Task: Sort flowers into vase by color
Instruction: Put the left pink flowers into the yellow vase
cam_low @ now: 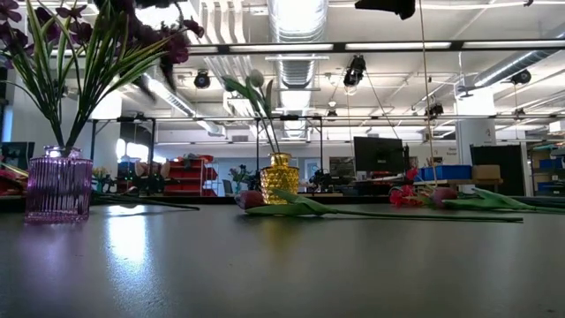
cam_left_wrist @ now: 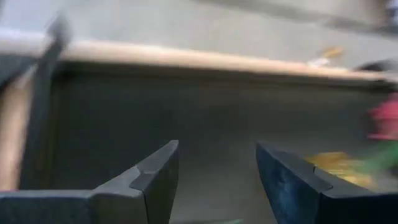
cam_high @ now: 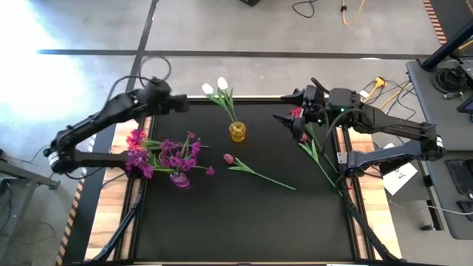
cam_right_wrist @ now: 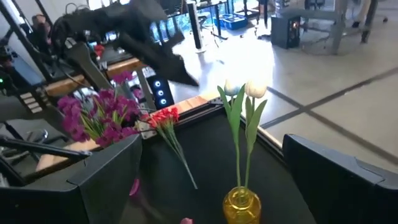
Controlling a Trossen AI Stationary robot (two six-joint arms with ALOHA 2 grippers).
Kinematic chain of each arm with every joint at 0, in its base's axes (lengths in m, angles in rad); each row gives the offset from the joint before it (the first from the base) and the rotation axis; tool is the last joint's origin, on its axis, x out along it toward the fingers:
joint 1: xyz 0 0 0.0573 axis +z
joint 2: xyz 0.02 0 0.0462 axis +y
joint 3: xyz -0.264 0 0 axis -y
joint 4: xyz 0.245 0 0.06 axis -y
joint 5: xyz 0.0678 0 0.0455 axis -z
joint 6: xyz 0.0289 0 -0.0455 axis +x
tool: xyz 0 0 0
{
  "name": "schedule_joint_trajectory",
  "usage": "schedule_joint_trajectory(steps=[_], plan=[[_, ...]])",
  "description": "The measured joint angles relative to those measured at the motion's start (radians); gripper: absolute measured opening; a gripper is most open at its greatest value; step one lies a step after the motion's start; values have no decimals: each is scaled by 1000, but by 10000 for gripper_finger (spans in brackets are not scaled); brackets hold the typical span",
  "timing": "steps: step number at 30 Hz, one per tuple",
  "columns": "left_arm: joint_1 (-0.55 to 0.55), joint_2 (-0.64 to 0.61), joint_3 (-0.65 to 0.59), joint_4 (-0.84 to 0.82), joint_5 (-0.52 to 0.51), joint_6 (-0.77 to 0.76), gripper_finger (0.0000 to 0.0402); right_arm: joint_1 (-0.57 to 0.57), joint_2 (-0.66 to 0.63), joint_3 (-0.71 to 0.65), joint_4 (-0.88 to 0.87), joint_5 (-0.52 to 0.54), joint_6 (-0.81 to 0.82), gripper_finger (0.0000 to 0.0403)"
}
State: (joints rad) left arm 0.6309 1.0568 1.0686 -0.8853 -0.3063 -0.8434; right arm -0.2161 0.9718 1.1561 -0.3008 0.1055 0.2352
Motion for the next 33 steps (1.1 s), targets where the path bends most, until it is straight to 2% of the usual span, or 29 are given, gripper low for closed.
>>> schedule_joint_trajectory(steps=[7, 11, 17, 19, 22, 26, 33], plan=[[36, 68, -174, -37, -70, -327, 201, 0, 29, 0, 0, 25, 61, 381], [27, 100, -228, -81, -27, -499, 200, -9, 69, 0, 1, 27, 64, 381], [-35, 133, -257, -298, 27, -968, 190, -47, 138, 0, 0, 26, 46, 381], [-58, 131, -266, -321, 43, -1092, 188, -66, 154, 0, 0, 25, 42, 381], [-74, 130, -299, -313, 91, -1230, 188, -99, 169, 0, 5, 18, 41, 381], [-78, 152, -365, -283, 141, -1364, 188, -138, 170, 0, 7, -46, 13, 381], [-76, 171, -454, -93, 111, -1485, 187, -146, 142, 0, 8, -54, -91, 381]])
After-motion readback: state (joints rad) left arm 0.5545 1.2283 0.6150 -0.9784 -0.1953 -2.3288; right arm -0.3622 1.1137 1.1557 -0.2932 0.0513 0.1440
